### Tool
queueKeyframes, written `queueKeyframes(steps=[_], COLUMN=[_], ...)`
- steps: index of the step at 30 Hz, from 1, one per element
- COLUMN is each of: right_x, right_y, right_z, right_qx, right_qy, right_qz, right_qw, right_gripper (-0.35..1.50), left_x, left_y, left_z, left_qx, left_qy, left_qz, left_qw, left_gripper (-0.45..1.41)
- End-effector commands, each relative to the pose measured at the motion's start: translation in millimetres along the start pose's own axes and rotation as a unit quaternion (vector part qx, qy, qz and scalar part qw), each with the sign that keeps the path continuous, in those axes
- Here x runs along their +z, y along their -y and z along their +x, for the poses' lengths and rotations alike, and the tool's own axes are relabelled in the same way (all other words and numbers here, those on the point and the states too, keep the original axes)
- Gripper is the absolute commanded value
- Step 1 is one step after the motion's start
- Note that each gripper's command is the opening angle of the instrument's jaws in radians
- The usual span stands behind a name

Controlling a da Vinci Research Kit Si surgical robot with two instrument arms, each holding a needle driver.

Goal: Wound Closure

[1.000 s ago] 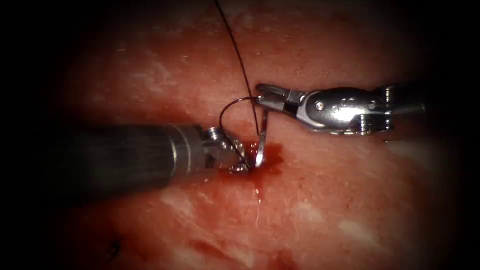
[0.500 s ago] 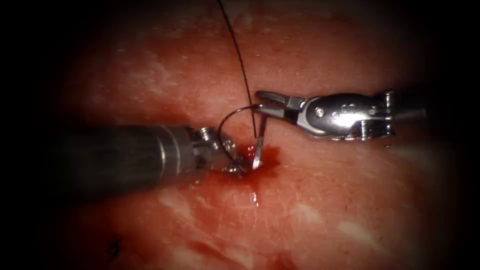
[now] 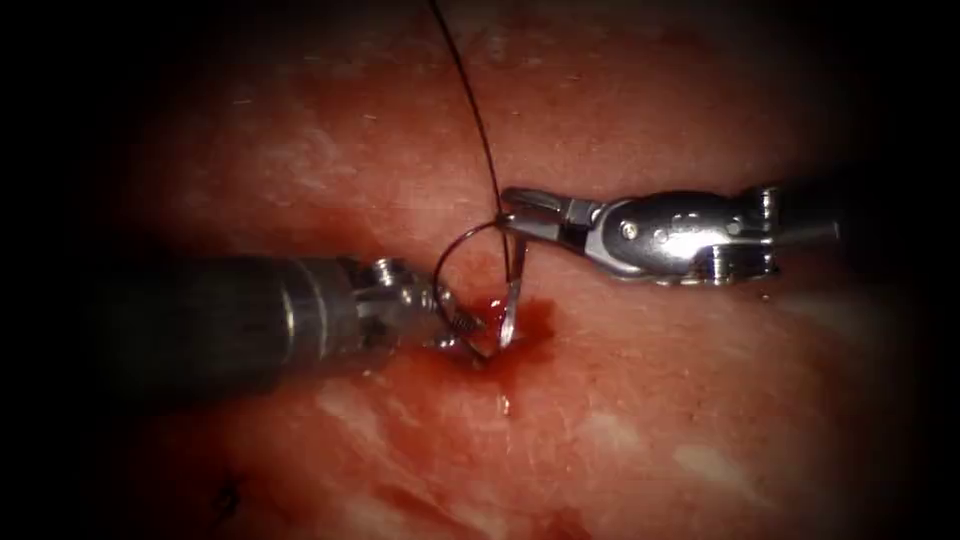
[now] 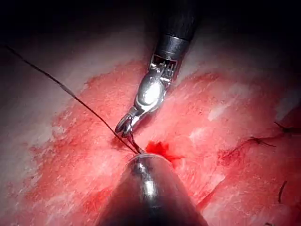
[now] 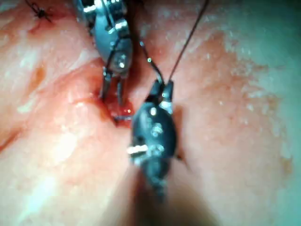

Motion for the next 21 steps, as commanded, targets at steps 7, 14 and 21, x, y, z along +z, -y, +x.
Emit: queueKeyframes(steps=[7, 14, 21], right_x=[0.5, 0.4, 0.2], right_y=[0.7, 0.4, 0.1], right_z=[-0.2, -0.3, 0.2], right_qx=[0.001, 0.002, 0.008], right_qy=[0.001, 0.001, -0.003], right_qz=[0.003, 0.002, 0.0], right_qw=[1.0, 1.0, 1.0], right_gripper=[-0.35, -0.35, -0.35], left_x=[-0.3, 1.3, 4.1], left_y=[-3.2, -3.4, -2.6], left_z=[0.9, 1.2, 1.2], left_qx=[-0.003, 0.0, 0.003], left_qy=[-0.008, -0.01, -0.012], left_qz=[-0.004, -0.009, -0.018], left_qw=[1.0, 1.0, 1.0], left_gripper=[0.22, 0.22, 0.2])
